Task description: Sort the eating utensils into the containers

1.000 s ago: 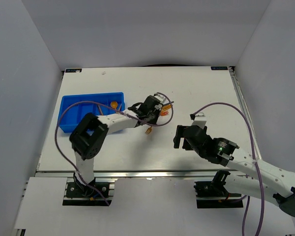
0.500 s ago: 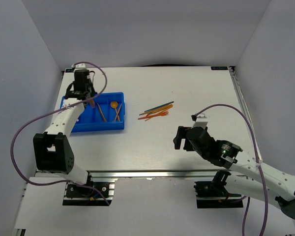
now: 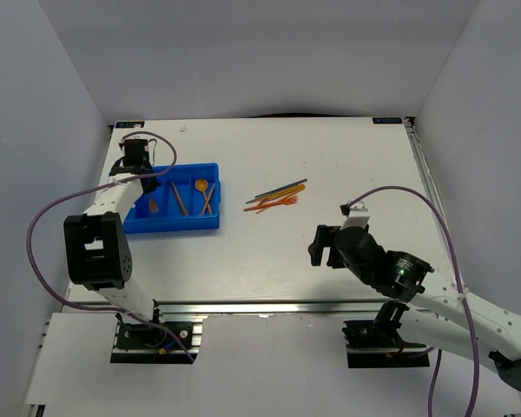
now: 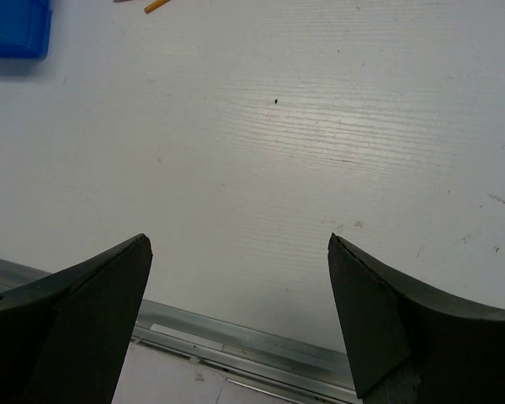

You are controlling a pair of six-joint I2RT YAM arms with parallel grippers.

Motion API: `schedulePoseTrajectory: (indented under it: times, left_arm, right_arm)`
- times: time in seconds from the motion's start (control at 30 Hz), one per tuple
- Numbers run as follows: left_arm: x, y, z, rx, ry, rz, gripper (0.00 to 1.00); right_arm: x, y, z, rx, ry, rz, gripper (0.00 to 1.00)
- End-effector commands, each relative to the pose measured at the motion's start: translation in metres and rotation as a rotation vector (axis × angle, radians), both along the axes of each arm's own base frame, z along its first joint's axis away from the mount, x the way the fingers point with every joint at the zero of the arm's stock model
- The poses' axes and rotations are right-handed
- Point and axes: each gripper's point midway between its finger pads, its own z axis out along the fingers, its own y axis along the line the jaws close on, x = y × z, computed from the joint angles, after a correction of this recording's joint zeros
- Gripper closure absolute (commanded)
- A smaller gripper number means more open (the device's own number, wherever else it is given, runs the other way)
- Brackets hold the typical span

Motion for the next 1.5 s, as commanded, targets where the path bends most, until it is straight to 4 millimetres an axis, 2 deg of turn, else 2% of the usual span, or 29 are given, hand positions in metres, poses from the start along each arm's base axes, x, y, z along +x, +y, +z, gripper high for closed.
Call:
schedulePoseTrajectory:
  times: [0.0, 0.07, 0.1, 0.2, 0.23, 0.3, 0.43, 0.47, 0.53, 0.57, 0.67, 0.7, 0.77, 0.8, 0.83, 0.87, 0.9, 0.93, 1.0, 1.07, 1.13, 1.17, 1.23, 1.3, 1.37, 1.47]
  left_arm:
    - [0.004, 0.006, 0.001, -0.03, -0.035, 0.021, 1.0]
    - [0.001, 0.004, -0.006, -0.042, -0.018, 0.018, 0.99]
    - [0.001, 0.003, -0.01, -0.048, -0.008, 0.015, 0.91]
    - [0.0, -0.002, -0.015, -0.071, -0.003, 0.001, 0.81]
    - [0.0, -0.002, -0.015, -0.076, -0.006, 0.0, 0.75]
    - [0.0, -0.005, -0.014, -0.089, -0.009, -0.011, 0.67]
    - [0.004, -0.014, 0.009, -0.123, -0.077, -0.045, 0.45]
    - [0.007, -0.016, 0.026, -0.128, -0.127, -0.057, 0.32]
    - [0.007, -0.024, 0.04, -0.145, -0.171, -0.075, 0.22]
    - [0.008, -0.026, 0.054, -0.144, -0.209, -0.08, 0.17]
    - [0.012, -0.067, 0.072, -0.153, -0.255, -0.178, 0.15]
    - [0.015, -0.103, 0.085, -0.152, -0.278, -0.269, 0.14]
    - [0.015, -0.14, 0.09, -0.115, -0.27, -0.373, 0.13]
    - [0.012, -0.178, 0.083, -0.122, -0.242, -0.471, 0.13]
    - [0.016, -0.197, 0.091, -0.114, -0.252, -0.532, 0.13]
    - [0.016, -0.214, 0.087, -0.117, -0.238, -0.581, 0.13]
    - [0.011, -0.244, 0.084, -0.15, -0.225, -0.678, 0.13]
    - [0.017, -0.261, 0.078, -0.145, -0.212, -0.741, 0.07]
    - [0.016, -0.292, 0.07, -0.135, -0.189, -0.833, 0.07]
    - [0.029, -0.311, 0.053, -0.097, -0.145, -0.877, 0.13]
    - [0.03, -0.333, 0.041, -0.073, -0.107, -0.958, 0.28]
    - [0.036, -0.342, 0.029, -0.061, -0.076, -0.982, 0.38]
    - [0.025, -0.366, 0.016, -0.065, -0.037, -1.103, 0.5]
    - [0.022, -0.38, 0.001, -0.049, -0.008, -1.165, 0.52]
    - [0.015, -0.385, -0.015, -0.036, 0.042, -1.227, 0.52]
    - [0.009, -0.395, -0.023, -0.062, 0.059, -1.281, 0.52]
  right_arm:
    - [0.003, 0.003, 0.006, 0.011, -0.025, 0.01, 0.11]
    - [0.004, 0.005, 0.005, 0.011, -0.023, 0.013, 0.11]
    - [0.005, 0.006, 0.005, 0.01, -0.022, 0.013, 0.11]
    - [0.006, 0.01, 0.004, 0.007, -0.018, 0.02, 0.11]
    - [0.006, 0.011, 0.004, 0.007, -0.016, 0.024, 0.1]
    - [0.007, 0.015, 0.004, 0.011, -0.013, 0.03, 0.11]
    - [0.007, 0.018, 0.004, 0.013, -0.009, 0.036, 0.11]
    - [0.007, 0.018, 0.003, 0.012, -0.007, 0.037, 0.11]
    - [0.007, 0.018, 0.003, 0.014, -0.006, 0.037, 0.11]
    - [0.007, 0.018, 0.004, 0.019, -0.005, 0.037, 0.11]
    - [0.006, 0.017, 0.004, 0.024, -0.004, 0.035, 0.11]
    - [0.005, 0.017, 0.005, 0.025, -0.004, 0.033, 0.11]
    - [0.005, 0.014, 0.006, 0.025, -0.006, 0.025, 0.11]
    - [0.005, 0.013, 0.007, 0.027, -0.007, 0.023, 0.11]
    - [0.004, 0.011, 0.007, 0.023, -0.004, 0.019, 0.11]
    - [0.004, 0.01, 0.008, 0.024, -0.006, 0.016, 0.11]
    - [0.003, 0.009, 0.008, 0.022, -0.005, 0.014, 0.11]
    - [0.002, 0.007, 0.009, 0.022, 0.001, 0.009, 0.11]
    - [0.0, 0.005, 0.01, 0.025, 0.006, 0.009, 0.11]
    - [-0.003, 0.001, 0.011, 0.034, 0.008, 0.004, 0.11]
    - [-0.005, -0.002, 0.012, 0.039, 0.008, -0.001, 0.11]
    - [-0.007, -0.005, 0.013, 0.045, 0.009, -0.006, 0.11]
    - [-0.009, -0.009, 0.014, 0.049, 0.008, -0.008, 0.11]
    - [-0.011, -0.015, 0.013, 0.033, 0.011, -0.017, 0.11]
    - [-0.012, -0.019, 0.013, 0.028, 0.008, -0.023, 0.11]
    - [-0.013, -0.022, 0.013, 0.022, 0.007, -0.028, 0.11]
